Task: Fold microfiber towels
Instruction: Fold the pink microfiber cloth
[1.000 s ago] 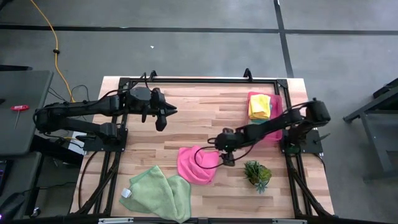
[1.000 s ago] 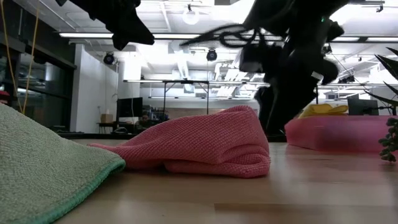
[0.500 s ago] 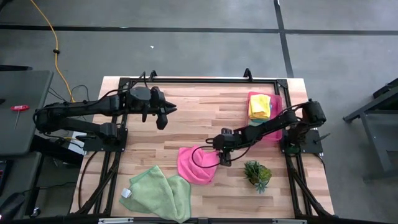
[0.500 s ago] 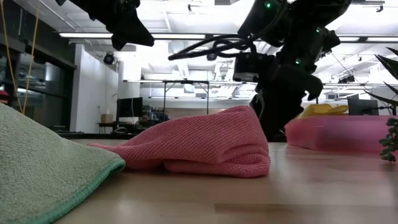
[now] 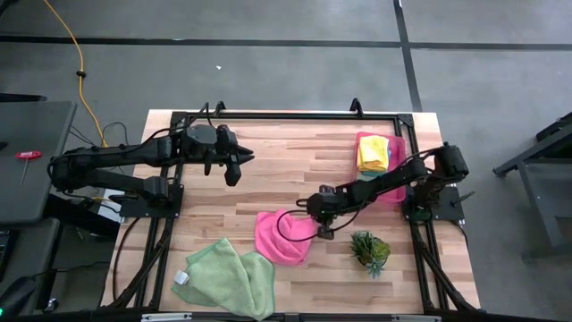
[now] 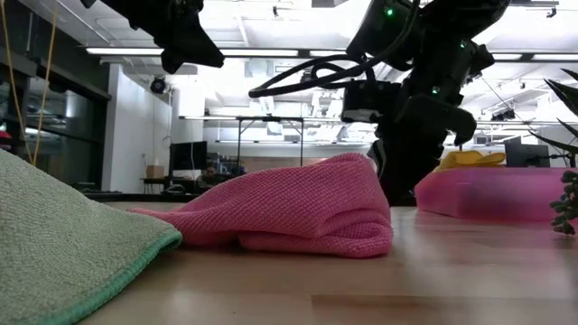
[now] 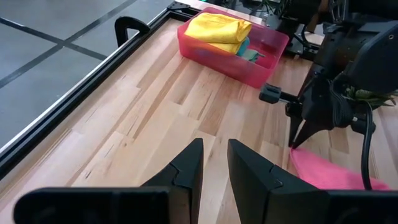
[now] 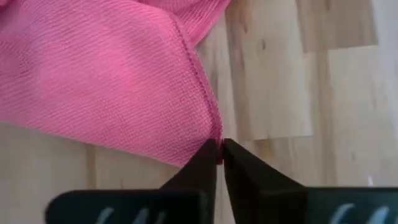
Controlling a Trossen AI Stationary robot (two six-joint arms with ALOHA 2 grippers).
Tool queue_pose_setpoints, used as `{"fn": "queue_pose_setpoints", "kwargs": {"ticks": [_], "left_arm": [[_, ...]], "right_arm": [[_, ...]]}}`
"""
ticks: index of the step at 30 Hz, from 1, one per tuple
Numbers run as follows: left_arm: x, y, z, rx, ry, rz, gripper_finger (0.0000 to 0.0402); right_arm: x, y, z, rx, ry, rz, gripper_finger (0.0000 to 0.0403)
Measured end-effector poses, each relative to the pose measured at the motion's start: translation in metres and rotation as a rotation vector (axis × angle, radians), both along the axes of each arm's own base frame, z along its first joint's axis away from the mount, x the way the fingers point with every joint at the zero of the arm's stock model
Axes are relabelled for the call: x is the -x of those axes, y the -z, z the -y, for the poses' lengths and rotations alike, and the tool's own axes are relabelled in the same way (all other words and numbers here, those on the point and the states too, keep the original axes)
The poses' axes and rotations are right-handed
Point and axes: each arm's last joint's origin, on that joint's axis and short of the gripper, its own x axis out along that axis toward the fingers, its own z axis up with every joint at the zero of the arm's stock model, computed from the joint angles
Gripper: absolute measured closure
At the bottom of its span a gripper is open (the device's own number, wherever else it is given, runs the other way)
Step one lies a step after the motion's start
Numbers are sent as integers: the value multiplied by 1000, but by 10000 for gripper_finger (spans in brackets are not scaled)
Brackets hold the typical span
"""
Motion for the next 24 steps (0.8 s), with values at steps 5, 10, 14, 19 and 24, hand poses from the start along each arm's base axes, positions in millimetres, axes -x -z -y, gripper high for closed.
{"fn": "queue_pose_setpoints", "kwargs": {"ticks": [5,10,14,19,24], "left_arm": [[0,0,0,0,0,-1,337],[0,0,0,-1,1,-1,337],[0,0,0,-1,1,-1,337],[0,0,0,-1,1,-1,337],[0,0,0,-1,1,-1,337]], "right_arm": [[1,0,0,-21,17,-14,399],[1,0,0,-22,23,-14,401],[1,0,1,-13,57,-11,400],[0,0,2,-79,49,-23,366],[1,0,2,-75,44,-23,289]]}}
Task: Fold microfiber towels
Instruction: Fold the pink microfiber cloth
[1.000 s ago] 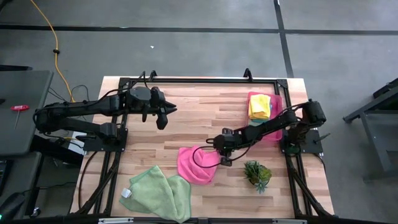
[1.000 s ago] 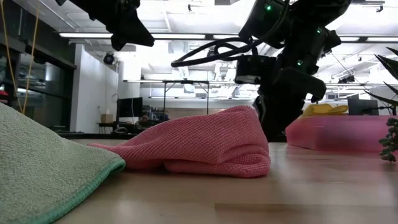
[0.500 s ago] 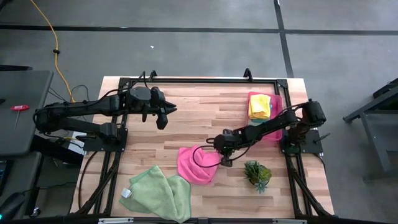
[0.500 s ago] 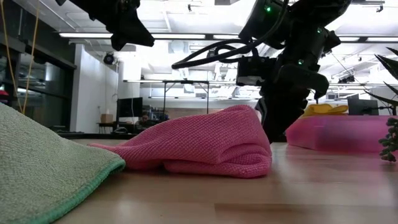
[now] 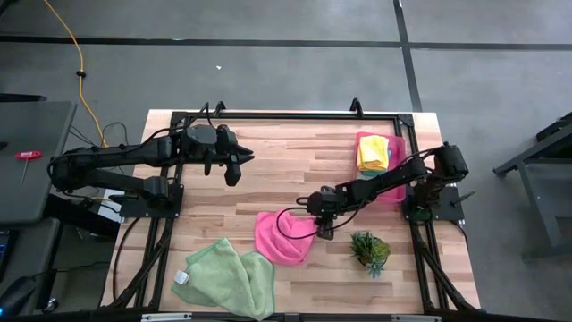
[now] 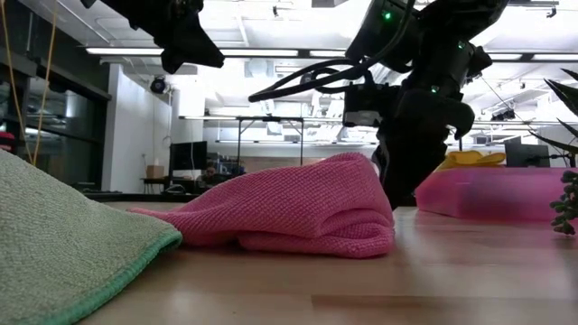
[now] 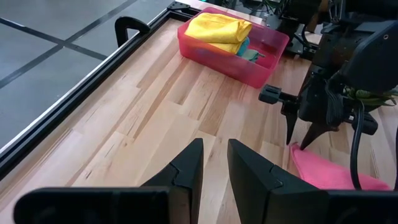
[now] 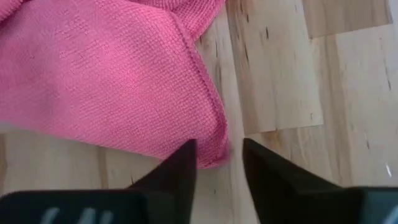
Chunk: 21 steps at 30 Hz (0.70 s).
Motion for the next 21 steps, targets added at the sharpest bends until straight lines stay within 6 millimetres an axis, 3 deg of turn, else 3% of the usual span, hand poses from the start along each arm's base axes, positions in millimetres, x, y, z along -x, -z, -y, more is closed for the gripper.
{"fn": "queue_pose_setpoints", "kwargs": {"ticks": [4,8,12,17,21], "left_arm": [[0,0,0,0,0,0,337],[0,0,0,6,-4,2,337],[0,0,0,7,-5,3,337],[0,0,0,13,-8,6,337],[1,1,0,19,-9,-7,337]], "right_arm": [[0,1,0,14,-9,-3,246],[-1,7,0,9,2,-17,246],[-2,9,0,16,10,-23,289],[-1,7,2,20,22,-18,384],[2,-4,9,31,57,-3,392]]}}
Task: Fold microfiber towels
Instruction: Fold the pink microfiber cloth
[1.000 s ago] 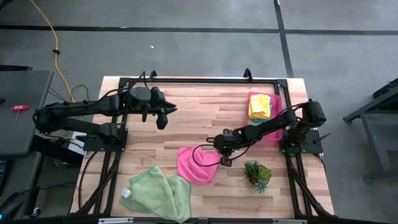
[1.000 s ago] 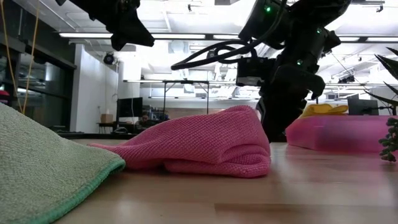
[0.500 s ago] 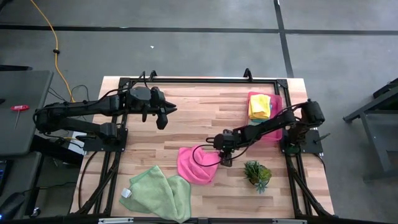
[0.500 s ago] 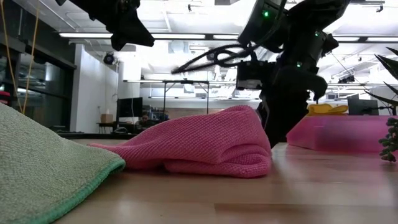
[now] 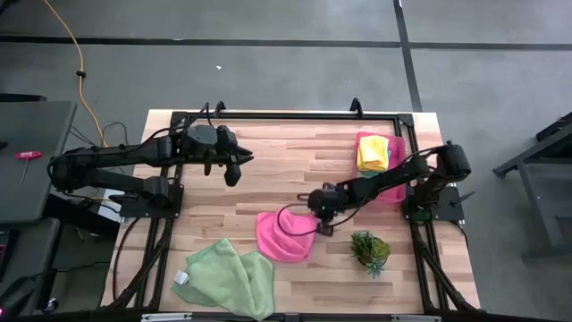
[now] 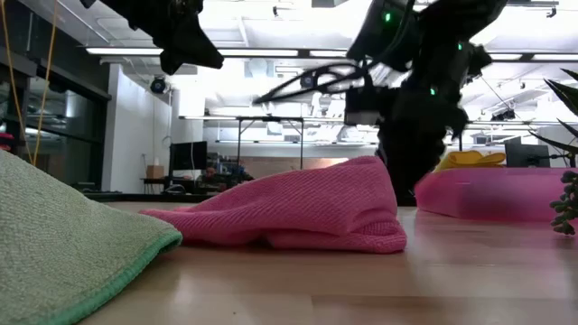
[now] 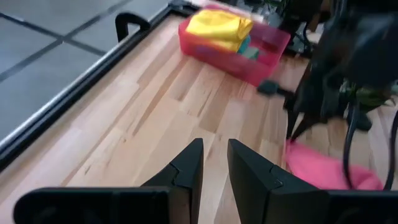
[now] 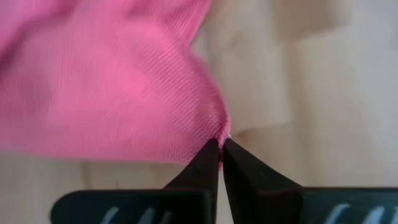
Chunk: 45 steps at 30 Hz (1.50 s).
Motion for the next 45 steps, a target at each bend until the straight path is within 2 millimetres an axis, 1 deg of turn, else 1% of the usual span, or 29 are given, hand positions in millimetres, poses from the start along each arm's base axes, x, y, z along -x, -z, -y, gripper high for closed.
{"fn": "queue_pose_setpoints", "kwargs": {"ticks": [2,4,7,11,15,17,20,23,27,31,35,39,45], "left_arm": [[0,4,0,26,-10,-21,337],[0,16,0,75,-30,-40,337],[0,44,2,171,-56,-87,337],[-1,86,12,324,-43,-130,337],[-9,115,26,419,2,-80,337],[-15,126,35,442,36,-75,337],[-22,143,47,436,67,-142,336],[-29,159,54,429,82,-192,328],[-40,174,59,431,109,-187,296],[-44,186,59,458,96,-206,260],[-46,190,60,492,109,-208,234],[-48,189,62,503,142,-192,223],[-48,193,69,427,169,-224,226]], "right_arm": [[1,-10,10,23,34,27,399],[4,-16,21,41,69,25,398],[9,-24,34,56,84,18,401],[11,-27,46,47,93,14,401],[11,-27,52,5,97,16,402],[11,-27,52,6,90,15,402],[11,-27,52,10,83,16,402],[11,-27,52,10,83,16,402],[11,-27,52,10,83,16,402],[11,-27,52,10,83,16,402],[11,-27,52,10,82,18,403],[11,-27,52,10,83,19,403],[10,-28,52,10,83,24,403]]}}
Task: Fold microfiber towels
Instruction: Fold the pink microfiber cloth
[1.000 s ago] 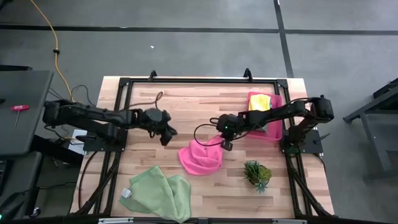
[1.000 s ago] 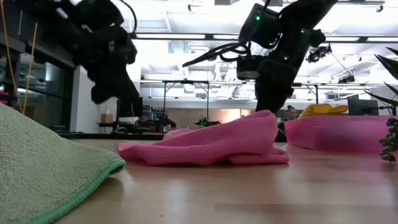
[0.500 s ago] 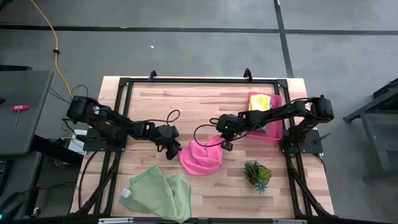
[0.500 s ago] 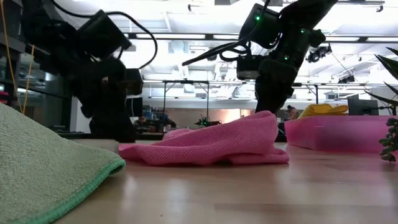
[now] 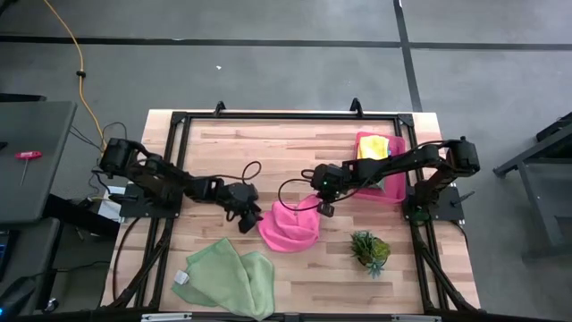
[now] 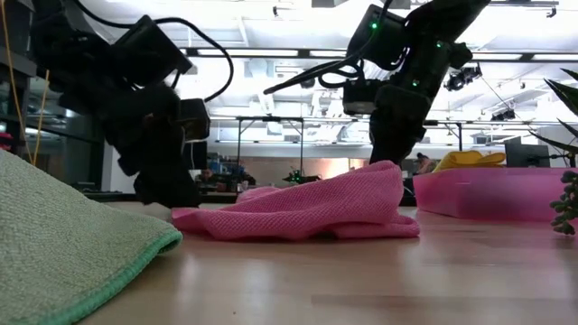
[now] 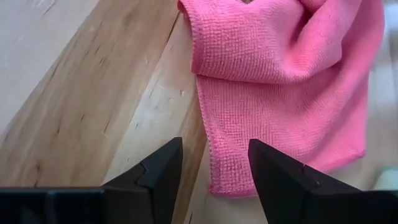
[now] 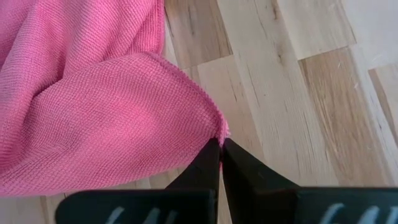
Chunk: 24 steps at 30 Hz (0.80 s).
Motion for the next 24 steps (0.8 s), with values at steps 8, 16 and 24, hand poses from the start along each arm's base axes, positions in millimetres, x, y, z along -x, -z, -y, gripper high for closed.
{"fn": "queue_pose_setpoints", "kwargs": {"ticks": [8,16,24], "left_arm": [[2,2,21,-295,196,-10,241],[8,-1,23,-325,152,-66,374],[42,-42,-11,-360,29,-151,398]], "right_arm": [[0,0,0,14,7,3,403],[-1,-1,1,19,10,12,403],[-7,-24,18,-4,64,106,403]]}}
